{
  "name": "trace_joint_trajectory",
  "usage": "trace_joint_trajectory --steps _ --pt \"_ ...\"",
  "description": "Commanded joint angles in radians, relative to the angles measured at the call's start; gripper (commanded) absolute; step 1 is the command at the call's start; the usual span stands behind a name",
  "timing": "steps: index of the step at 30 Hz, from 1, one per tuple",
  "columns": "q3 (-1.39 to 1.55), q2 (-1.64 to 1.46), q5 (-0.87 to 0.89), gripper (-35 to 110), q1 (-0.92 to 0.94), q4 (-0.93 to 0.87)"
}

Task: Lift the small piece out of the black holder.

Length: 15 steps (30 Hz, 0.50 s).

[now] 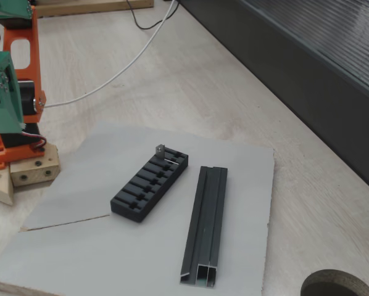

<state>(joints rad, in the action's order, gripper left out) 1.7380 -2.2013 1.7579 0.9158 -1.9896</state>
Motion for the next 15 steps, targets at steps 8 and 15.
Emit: trace_joint_trajectory --steps 8,15 --pt "-0.006 0.002 0.04 10 -0.196 -0.028" --pt "-0.006 0.0 0.224 10 -0.413 -0.028"
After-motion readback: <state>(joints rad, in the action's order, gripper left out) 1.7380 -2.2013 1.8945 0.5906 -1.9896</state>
